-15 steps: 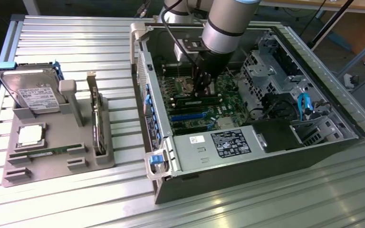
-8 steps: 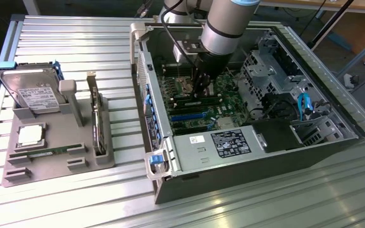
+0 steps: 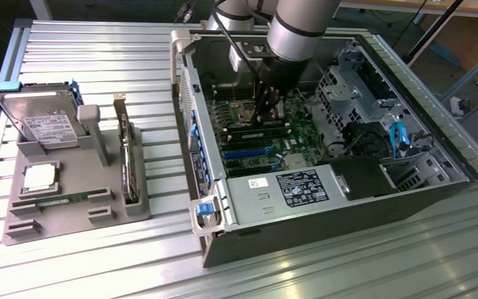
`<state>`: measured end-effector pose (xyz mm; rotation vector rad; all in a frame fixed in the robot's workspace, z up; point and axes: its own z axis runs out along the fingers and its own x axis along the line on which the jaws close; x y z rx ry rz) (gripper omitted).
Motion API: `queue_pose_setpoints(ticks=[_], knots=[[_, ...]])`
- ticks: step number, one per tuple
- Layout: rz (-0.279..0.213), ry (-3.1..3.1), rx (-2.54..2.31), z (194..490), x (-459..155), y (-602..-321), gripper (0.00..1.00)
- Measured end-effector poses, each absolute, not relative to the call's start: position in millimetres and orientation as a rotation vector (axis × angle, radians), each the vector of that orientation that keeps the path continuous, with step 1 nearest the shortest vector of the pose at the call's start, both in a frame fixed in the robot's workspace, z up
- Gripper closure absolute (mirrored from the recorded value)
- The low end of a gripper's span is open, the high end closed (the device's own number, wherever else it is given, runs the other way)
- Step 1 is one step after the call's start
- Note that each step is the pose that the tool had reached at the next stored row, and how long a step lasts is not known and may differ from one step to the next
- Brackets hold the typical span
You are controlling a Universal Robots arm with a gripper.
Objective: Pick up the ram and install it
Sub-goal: 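Press down the ram until it locks into place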
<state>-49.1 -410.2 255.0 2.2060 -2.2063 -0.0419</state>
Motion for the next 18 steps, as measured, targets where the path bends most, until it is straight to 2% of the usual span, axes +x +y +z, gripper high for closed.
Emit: queue_pose_setpoints(ticks=[9,18], knots=[[-0.039,-2.205,2.205,315.4,-49.2,-410.2,0.89],[-0.039,-2.205,2.205,318.0,-49.1,-410.2,0.89]])
